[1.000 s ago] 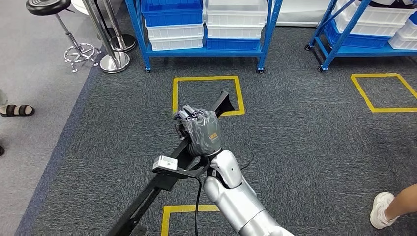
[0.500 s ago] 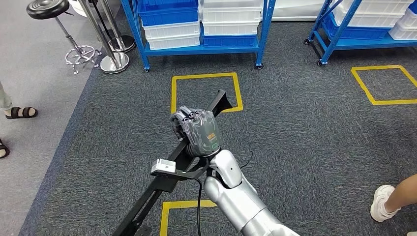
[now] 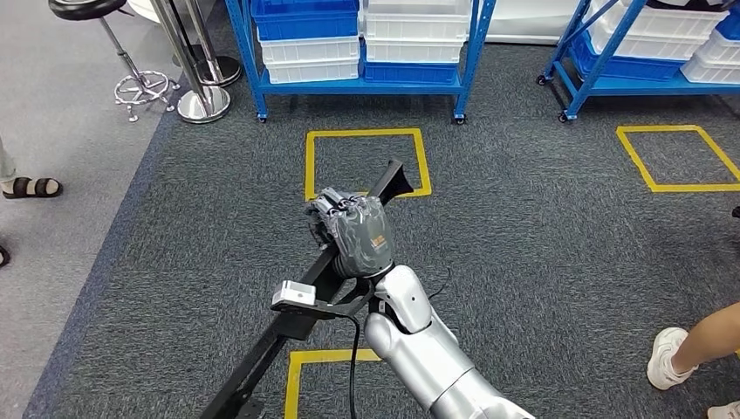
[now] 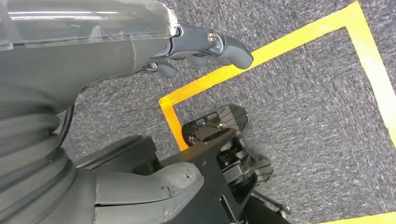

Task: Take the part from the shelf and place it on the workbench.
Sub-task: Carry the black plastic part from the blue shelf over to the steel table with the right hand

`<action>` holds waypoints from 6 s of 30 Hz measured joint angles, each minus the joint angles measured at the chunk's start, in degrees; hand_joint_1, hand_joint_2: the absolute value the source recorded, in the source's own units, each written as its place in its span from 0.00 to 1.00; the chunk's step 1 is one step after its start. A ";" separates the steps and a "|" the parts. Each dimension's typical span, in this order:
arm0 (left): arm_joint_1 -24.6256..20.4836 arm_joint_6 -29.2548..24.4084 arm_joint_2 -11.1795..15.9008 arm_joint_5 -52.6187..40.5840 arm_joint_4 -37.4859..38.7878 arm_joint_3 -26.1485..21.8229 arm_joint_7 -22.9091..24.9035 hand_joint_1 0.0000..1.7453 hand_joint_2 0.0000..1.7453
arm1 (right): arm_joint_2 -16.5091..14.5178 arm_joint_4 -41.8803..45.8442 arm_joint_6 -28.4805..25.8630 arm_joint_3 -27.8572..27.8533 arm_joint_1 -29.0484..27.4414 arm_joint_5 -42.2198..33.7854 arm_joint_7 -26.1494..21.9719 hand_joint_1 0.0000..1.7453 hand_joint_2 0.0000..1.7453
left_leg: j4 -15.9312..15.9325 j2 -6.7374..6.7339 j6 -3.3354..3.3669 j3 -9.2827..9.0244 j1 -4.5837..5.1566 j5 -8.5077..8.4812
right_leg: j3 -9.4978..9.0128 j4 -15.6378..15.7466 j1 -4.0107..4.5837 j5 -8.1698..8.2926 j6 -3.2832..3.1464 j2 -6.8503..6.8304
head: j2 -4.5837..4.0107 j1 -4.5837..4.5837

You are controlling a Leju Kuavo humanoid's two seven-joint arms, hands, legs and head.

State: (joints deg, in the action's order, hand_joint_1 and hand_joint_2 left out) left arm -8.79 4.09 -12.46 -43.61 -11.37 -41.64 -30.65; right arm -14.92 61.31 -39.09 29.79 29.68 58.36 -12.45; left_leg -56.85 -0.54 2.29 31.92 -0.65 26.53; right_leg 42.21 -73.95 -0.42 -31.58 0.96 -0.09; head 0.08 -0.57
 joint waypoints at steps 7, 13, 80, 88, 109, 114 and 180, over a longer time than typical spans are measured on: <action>-0.11 1.07 -0.02 -0.56 -0.01 0.84 -2.24 0.00 1.00 | 0.05 0.25 -0.01 0.27 0.31 -0.13 -0.10 1.00 1.00 | -0.44 0.07 -1.94 -0.33 0.32 1.55 | -8.65 15.25 0.39 3.86 -1.85 0.04 | 0.00 0.01; 0.10 0.94 -0.02 -0.63 -0.04 1.22 -2.42 0.00 1.00 | -0.02 0.58 -0.01 0.42 0.41 -0.09 -0.08 1.00 1.00 | -15.76 0.15 -3.69 8.90 -0.13 5.13 | -12.46 16.27 -0.02 1.64 -3.26 0.09 | 0.00 0.07; -0.21 -1.70 0.06 -1.08 -0.17 1.25 -0.17 0.00 1.00 | 1.36 1.53 -0.01 1.92 0.56 -5.20 -0.84 1.00 1.00 | -3.99 3.56 -2.68 2.45 -0.44 0.29 | -6.94 14.18 -0.20 5.41 -2.39 5.09 | 0.00 0.04; -0.35 -1.31 0.02 -1.04 -0.17 1.25 -0.27 0.00 1.00 | 1.75 2.36 -0.03 1.95 0.75 -4.79 -0.71 1.00 1.00 | -0.28 0.77 -0.25 0.76 -0.42 -0.50 | -2.04 5.91 -0.11 1.07 -0.14 1.65 | 0.01 -0.06; -0.23 -1.13 0.15 -1.13 -0.17 1.25 -0.30 0.00 1.00 | 2.32 3.80 -0.01 1.95 -0.10 -3.82 -0.64 1.00 1.00 | -9.08 1.64 -3.06 4.03 -0.44 2.91 | -7.04 15.00 -0.13 6.12 -2.48 4.32 | 0.01 -0.03; -0.37 -1.03 0.23 -1.20 -0.18 1.25 -0.32 0.00 1.00 | 2.44 4.13 -0.01 1.95 -0.13 -3.79 -0.64 1.00 1.00 | -1.59 3.65 -2.10 0.90 -0.58 0.67 | -6.02 14.88 -0.31 6.68 -0.66 7.25 | 0.00 -0.03; 1.52 -2.48 1.74 -2.69 -0.23 1.28 -1.73 0.00 1.00 | 3.86 21.90 -0.01 -5.19 -18.94 -6.30 -10.61 1.00 1.00 | -1.06 0.95 -0.16 0.34 -0.47 0.84 | -1.56 4.76 0.15 0.58 0.17 1.40 | 0.01 -0.48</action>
State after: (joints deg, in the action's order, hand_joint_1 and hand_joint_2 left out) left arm -7.28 1.60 -10.72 -46.30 -11.60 -40.35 -32.38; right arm -11.05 83.21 -39.10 24.60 10.75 52.07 -23.06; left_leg -57.91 0.41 2.13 32.25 -1.12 27.37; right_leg 40.65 -69.19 -0.28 -31.00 1.13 1.31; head 0.09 -1.05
